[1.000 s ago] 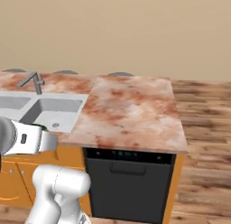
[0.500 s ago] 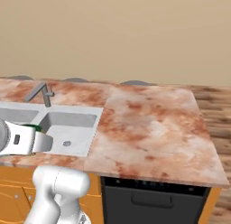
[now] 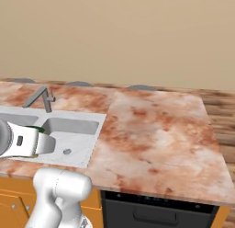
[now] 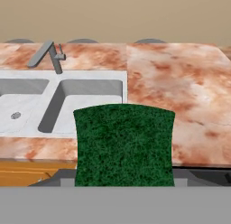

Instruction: Open the cabinet. Pick the sponge and place it next to the sink. Then close the cabinet.

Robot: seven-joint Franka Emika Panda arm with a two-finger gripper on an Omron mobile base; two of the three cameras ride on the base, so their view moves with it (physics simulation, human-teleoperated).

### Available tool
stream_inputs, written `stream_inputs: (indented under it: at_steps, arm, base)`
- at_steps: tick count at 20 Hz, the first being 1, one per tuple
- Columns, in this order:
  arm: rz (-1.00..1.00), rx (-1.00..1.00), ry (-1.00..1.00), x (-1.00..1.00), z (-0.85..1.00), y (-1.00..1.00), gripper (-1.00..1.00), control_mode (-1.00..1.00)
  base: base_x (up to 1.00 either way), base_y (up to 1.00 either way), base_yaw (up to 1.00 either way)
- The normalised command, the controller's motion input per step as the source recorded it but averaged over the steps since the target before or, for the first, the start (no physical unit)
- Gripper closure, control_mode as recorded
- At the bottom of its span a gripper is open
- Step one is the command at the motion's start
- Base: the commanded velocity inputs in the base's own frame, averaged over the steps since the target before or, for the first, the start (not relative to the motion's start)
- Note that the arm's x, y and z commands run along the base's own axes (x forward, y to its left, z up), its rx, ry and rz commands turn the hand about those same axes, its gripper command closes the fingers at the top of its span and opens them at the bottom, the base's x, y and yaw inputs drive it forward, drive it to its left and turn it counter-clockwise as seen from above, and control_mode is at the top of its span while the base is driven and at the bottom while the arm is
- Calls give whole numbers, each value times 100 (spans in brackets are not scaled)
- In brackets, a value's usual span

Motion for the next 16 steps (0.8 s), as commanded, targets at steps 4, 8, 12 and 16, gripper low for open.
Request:
stream_inputs:
  at_steps: [4,8,12,16]
  arm:
    - [0,0,0,0,0,0,100,100]
    - [0,0,0,0,0,0,100,100]
    - [0,0,0,0,0,0,100,100]
    - [0,0,0,9,0,0,100,-100]
  base:
    - [0,0,0]
    - [0,0,0]
    - [0,0,0]
    - [0,0,0]
